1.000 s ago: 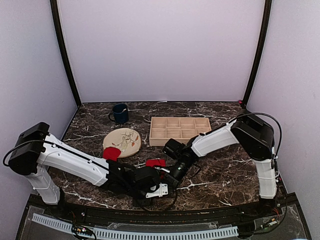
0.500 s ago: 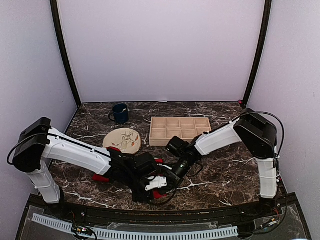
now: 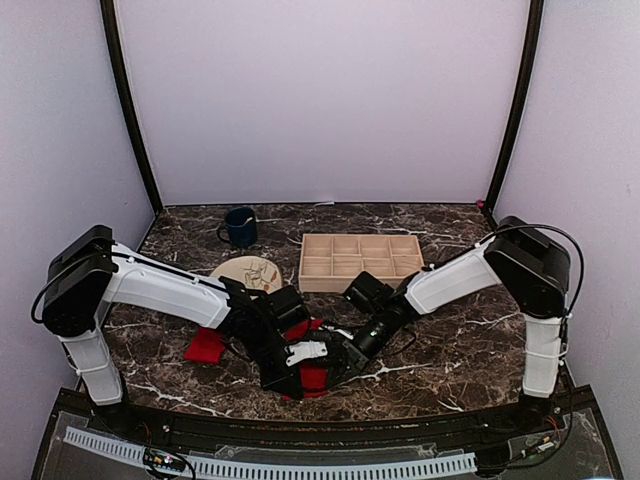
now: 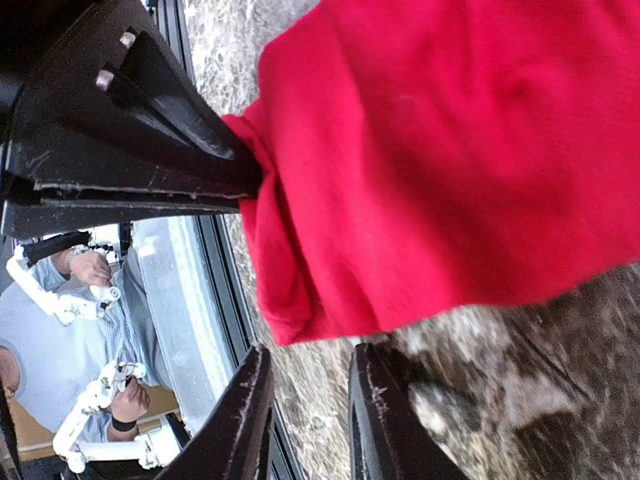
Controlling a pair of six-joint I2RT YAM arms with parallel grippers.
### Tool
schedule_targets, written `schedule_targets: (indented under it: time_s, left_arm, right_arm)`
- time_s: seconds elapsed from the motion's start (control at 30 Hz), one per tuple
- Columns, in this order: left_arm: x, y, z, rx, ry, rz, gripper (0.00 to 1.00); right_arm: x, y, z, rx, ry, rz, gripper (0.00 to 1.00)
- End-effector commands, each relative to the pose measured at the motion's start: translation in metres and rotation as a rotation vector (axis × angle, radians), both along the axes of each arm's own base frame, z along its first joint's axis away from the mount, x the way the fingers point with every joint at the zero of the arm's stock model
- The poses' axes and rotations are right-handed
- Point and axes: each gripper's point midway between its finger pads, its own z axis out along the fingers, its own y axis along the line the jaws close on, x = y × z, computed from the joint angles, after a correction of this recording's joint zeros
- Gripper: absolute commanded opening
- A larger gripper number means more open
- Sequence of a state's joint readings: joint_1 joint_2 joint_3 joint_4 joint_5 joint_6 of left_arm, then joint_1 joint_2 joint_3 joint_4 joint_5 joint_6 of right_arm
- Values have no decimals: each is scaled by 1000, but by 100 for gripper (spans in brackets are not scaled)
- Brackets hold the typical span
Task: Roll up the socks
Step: Roll the sock at the center of the board.
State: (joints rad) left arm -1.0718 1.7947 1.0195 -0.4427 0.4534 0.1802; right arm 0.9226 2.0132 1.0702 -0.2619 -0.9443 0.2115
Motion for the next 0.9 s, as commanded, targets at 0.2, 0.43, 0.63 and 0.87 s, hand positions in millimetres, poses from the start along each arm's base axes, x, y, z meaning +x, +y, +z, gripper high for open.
schedule_targets:
  time_s: [0.2, 0.43, 0.63, 0.87]
  left_arm:
    - [-12, 4, 11, 9, 248, 43, 0]
    - [-8, 0, 21, -28, 348, 64, 1]
    - [-10, 0, 22, -32, 406, 63, 0]
    - [-12, -3, 23, -39, 467, 61, 1]
  right_arm:
    - [23, -10, 2, 8, -124, -134, 26]
    - [32, -21, 5, 15, -172, -238, 26]
    - [41, -29, 11, 51, -212, -293, 26]
    - [57, -45, 11, 14, -324, -418, 26]
